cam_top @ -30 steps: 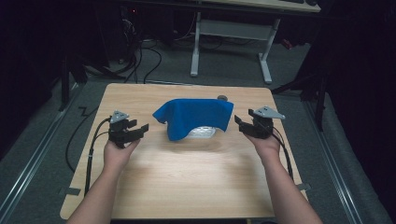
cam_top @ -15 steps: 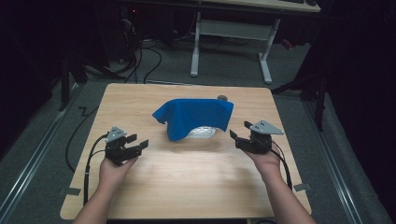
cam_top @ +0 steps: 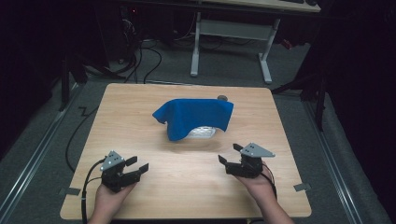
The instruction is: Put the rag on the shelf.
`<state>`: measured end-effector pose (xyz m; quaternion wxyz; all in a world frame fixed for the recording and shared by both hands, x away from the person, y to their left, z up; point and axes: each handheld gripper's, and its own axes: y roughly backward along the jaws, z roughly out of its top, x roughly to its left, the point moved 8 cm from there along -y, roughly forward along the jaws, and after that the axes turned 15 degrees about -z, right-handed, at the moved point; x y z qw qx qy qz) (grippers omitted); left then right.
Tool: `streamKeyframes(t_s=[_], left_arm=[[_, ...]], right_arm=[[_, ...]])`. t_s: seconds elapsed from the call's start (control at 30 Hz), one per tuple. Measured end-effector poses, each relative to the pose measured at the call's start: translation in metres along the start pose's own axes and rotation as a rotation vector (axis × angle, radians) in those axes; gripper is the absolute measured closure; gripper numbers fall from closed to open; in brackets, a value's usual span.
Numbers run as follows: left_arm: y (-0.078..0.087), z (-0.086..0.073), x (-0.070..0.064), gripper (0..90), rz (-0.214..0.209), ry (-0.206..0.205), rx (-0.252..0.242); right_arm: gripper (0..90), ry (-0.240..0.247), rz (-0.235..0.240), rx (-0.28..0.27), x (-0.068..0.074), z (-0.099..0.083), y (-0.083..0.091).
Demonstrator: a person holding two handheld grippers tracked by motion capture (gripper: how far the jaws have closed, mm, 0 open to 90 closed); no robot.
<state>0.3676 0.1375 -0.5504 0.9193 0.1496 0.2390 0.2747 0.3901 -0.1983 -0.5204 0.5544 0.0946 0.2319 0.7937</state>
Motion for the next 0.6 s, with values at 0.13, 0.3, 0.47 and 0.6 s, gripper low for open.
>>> streamKeyframes(t_s=[0.13, 0.3, 0.47, 0.6], left_arm=[[-0.005, -0.025, -0.018, 37.1, -0.013, 0.005, 0.082], [-0.012, -0.034, -0.029, 35.4, -0.008, -0.039, 0.155], [-0.016, -0.036, -0.024, 35.4, -0.020, 0.002, 0.159], [-0.019, -0.036, -0.021, 35.1, -0.009, 0.002, 0.165]], right_arm=[[15.9, -0.005, 0.019, 0.049, 0.020, -0.021, -0.003], [15.7, -0.050, 0.032, 0.056, 0.031, -0.041, 0.004], [15.8, -0.060, 0.034, 0.088, 0.025, -0.048, -0.002], [15.4, -0.044, 0.031, 0.084, 0.024, -0.050, -0.003]])
